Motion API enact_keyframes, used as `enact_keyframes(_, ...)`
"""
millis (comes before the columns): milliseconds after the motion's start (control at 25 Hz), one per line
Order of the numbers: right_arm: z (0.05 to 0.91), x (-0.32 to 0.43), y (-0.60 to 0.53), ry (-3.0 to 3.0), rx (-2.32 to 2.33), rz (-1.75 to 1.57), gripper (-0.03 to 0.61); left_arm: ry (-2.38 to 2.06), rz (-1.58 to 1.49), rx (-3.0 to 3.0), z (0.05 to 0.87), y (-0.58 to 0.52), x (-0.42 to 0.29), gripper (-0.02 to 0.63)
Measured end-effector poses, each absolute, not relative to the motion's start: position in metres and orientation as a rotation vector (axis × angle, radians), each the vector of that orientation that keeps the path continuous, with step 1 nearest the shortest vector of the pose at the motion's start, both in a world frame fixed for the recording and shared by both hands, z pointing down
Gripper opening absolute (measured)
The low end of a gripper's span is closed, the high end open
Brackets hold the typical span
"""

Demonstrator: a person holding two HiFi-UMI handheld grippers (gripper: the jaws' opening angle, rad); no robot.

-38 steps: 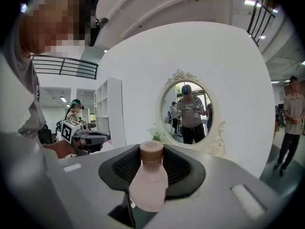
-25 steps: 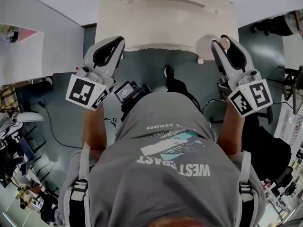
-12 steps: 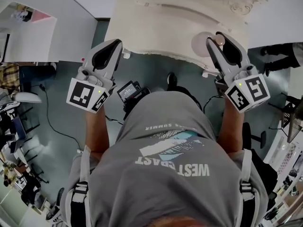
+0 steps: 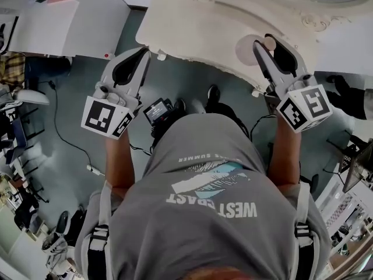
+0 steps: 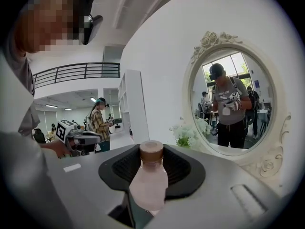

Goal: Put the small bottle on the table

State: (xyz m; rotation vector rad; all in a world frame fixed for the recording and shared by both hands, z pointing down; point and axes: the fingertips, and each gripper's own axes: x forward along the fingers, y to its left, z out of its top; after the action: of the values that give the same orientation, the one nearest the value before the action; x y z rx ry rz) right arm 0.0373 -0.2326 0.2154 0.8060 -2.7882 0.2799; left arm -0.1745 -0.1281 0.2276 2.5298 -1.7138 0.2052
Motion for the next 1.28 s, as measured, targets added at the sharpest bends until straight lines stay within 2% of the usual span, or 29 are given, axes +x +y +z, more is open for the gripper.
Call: enact_keyframes(1280, 0.368, -0.055, -0.357, -2.685, 0.573, 0.449, 0.147, -1.727, 0.266, 2.310, 0.337, -0.188, -0.201, 0.003)
